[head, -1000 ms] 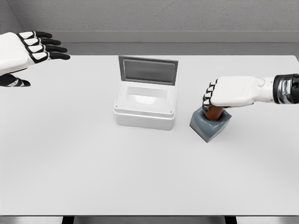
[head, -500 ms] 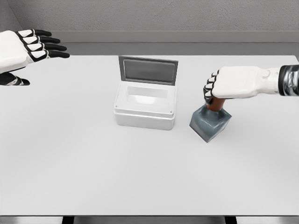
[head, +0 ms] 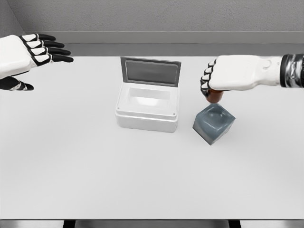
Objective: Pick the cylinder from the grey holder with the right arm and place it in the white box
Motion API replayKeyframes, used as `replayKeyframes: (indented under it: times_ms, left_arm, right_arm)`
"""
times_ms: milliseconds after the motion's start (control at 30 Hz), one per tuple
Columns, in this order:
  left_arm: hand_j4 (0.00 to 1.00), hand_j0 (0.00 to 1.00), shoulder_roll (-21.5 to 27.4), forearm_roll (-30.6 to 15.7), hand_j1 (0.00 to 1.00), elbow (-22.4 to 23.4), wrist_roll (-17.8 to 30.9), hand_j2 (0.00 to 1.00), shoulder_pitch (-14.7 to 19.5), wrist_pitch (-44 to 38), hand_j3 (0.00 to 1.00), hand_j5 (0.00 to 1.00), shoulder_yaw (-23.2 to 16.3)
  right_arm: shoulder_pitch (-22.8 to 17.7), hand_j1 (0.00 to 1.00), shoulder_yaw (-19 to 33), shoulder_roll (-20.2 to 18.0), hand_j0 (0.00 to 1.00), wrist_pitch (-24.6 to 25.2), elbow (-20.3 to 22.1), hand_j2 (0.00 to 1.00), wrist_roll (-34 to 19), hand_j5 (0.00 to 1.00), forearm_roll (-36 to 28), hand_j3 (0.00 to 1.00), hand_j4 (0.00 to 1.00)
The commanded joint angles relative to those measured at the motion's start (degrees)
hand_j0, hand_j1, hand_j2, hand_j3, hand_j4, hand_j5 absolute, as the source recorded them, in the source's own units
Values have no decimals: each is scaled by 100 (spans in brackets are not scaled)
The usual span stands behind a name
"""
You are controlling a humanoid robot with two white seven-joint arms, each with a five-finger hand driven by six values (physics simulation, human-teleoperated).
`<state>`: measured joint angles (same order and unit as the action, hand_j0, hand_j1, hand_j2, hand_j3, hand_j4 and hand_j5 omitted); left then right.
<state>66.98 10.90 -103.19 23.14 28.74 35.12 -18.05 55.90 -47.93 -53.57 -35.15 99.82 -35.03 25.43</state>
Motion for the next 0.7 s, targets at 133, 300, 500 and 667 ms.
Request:
replayKeyframes:
  times_ms: [133, 300, 500, 667]
  left_arm:
    - [100, 100, 44, -17, 100, 1, 85, 100, 0, -12, 100, 100, -23]
    - [100, 100, 158, -88, 100, 1, 129, 100, 44, -12, 100, 100, -14]
    - [100, 100, 149, -88, 100, 1, 129, 100, 53, -12, 100, 100, -14]
    - [100, 100, 79, -97, 100, 1, 173, 100, 62, -12, 100, 100, -14]
  right_arm:
    - [18, 50, 3, 242, 50, 15, -33, 50, 3, 50, -12, 50, 50]
    - [106, 50, 3, 453, 50, 15, -42, 50, 3, 50, 6, 50, 50]
    - [220, 50, -32, 716, 50, 15, -147, 50, 3, 50, 14, 50, 50]
    - [255, 50, -50, 953, 50, 15, -358, 50, 3, 50, 102, 50, 50]
